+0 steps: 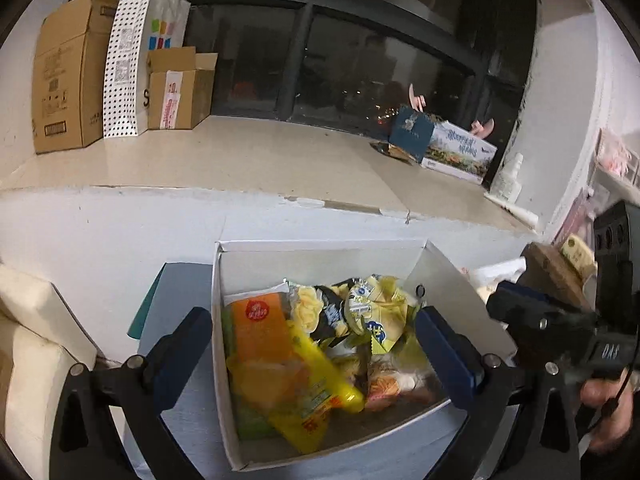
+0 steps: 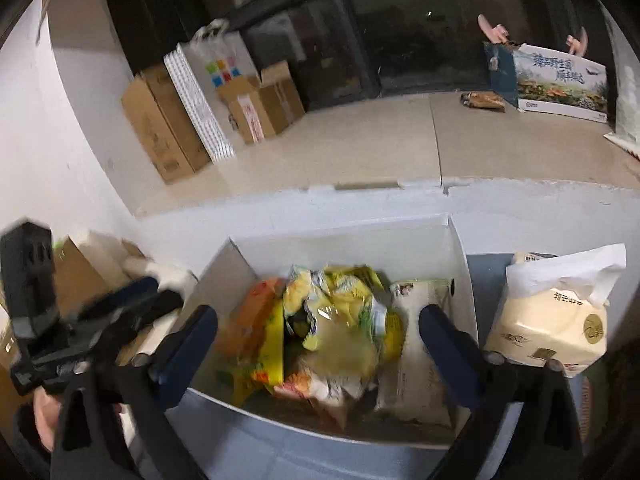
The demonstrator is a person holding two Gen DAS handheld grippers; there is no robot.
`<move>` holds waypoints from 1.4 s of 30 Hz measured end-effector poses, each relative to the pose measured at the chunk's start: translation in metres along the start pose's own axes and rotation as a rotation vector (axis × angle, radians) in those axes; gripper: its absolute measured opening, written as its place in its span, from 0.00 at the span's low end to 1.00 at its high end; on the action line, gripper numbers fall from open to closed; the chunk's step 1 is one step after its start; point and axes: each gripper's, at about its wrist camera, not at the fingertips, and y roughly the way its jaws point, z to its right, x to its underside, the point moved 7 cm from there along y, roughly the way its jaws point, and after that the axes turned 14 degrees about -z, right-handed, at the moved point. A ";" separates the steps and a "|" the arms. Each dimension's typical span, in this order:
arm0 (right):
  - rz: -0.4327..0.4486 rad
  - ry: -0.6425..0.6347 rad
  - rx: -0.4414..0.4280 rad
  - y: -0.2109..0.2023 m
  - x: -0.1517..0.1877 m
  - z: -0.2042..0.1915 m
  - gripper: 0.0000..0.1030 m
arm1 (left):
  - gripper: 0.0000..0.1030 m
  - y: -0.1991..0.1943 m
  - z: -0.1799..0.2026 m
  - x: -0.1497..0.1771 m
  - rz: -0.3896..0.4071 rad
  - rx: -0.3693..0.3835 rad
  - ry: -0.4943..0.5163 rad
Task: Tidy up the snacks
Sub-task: 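Carry the jelly cup with the left tool while the right tool carries its cup into the box, then move both tools back toward the bread packs on the table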
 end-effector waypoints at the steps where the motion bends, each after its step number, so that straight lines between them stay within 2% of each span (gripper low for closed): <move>1: -0.012 0.000 0.007 0.001 0.001 0.001 1.00 | 1.00 0.000 0.000 0.002 -0.005 -0.001 0.005; 8: -0.058 0.004 -0.025 0.000 0.016 0.001 1.00 | 1.00 -0.007 0.007 0.011 -0.018 0.005 0.038; 11: -0.050 0.024 -0.023 -0.008 0.024 0.001 1.00 | 1.00 -0.024 0.014 0.020 0.009 -0.001 0.076; 14: -0.038 0.021 -0.062 -0.024 0.044 -0.005 1.00 | 1.00 -0.044 0.028 0.037 0.027 0.019 0.126; 16: -0.031 0.002 -0.060 -0.037 0.063 -0.008 1.00 | 1.00 -0.055 0.039 0.056 0.026 0.037 0.174; 20: -0.050 -0.003 -0.057 -0.054 0.115 -0.012 1.00 | 1.00 -0.066 0.053 0.095 0.007 0.089 0.200; 24: -0.095 0.013 -0.034 -0.062 0.178 -0.015 1.00 | 1.00 -0.067 0.057 0.141 -0.028 0.108 0.174; 30: -0.154 0.019 0.032 -0.055 0.239 -0.015 1.00 | 1.00 -0.058 0.057 0.203 -0.127 0.131 0.125; 36: -0.213 -0.004 0.095 -0.033 0.248 -0.013 1.00 | 1.00 -0.063 0.047 0.236 -0.156 0.089 0.086; 42: -0.291 -0.045 0.162 0.009 0.229 -0.013 1.00 | 1.00 -0.071 0.038 0.249 -0.163 0.055 0.079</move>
